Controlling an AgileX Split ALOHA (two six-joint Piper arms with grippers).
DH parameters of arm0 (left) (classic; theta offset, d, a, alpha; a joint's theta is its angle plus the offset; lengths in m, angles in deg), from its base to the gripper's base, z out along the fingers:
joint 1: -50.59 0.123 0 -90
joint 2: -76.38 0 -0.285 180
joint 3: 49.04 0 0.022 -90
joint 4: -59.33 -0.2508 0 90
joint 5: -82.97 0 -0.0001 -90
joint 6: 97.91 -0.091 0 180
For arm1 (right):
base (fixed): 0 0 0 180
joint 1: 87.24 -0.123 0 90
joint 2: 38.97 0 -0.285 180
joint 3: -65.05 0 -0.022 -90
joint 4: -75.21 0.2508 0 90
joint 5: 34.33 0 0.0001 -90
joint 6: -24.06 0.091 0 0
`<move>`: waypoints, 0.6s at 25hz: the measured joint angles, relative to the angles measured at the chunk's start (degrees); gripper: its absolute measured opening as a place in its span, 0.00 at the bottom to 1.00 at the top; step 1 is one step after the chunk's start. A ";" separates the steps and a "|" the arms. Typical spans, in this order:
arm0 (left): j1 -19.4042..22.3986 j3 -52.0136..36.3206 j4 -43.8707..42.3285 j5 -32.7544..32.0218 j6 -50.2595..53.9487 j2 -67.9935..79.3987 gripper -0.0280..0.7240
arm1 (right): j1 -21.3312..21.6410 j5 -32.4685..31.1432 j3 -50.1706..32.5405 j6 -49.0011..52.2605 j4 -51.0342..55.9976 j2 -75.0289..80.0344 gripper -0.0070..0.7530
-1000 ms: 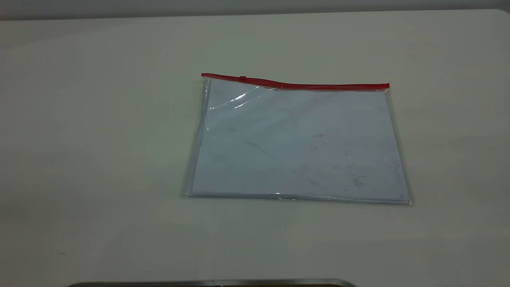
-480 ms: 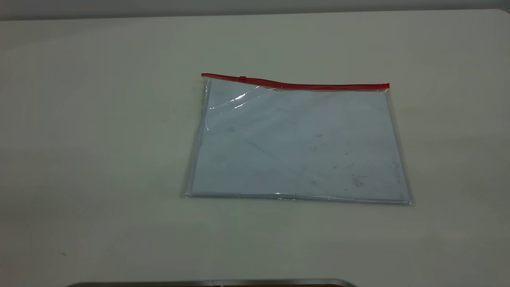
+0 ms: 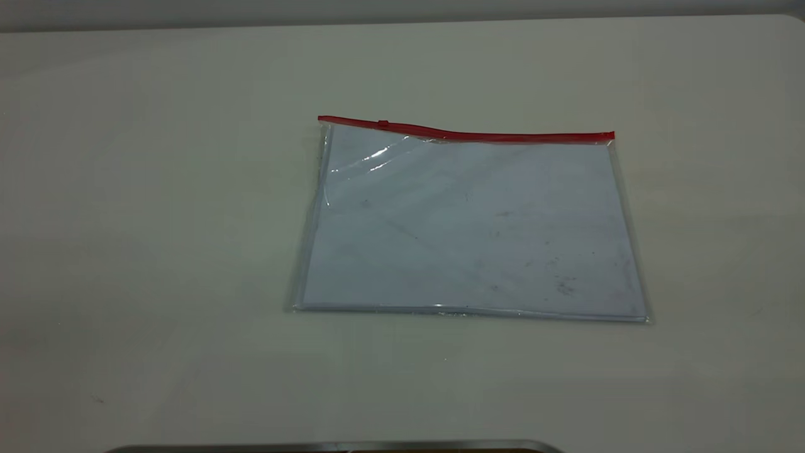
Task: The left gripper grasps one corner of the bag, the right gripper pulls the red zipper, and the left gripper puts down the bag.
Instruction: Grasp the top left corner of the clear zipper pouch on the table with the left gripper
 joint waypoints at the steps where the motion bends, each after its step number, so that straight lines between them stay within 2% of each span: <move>1: 0.00 0.00 0.00 0.00 0.00 0.00 0.81 | 0.00 0.00 0.00 0.00 0.00 0.00 0.74; 6: 0.00 2.28 0.00 2.89 1.11 4.68 0.81 | 0.00 0.18 0.12 1.10 0.00 0.00 0.74; 12: 0.00 9.24 1.66 10.52 2.24 26.00 0.81 | 0.00 0.57 4.25 3.91 0.22 6.72 0.74; 15: 0.00 11.24 5.24 17.24 2.24 37.62 0.81 | 0.00 1.34 6.60 4.02 0.29 14.06 0.74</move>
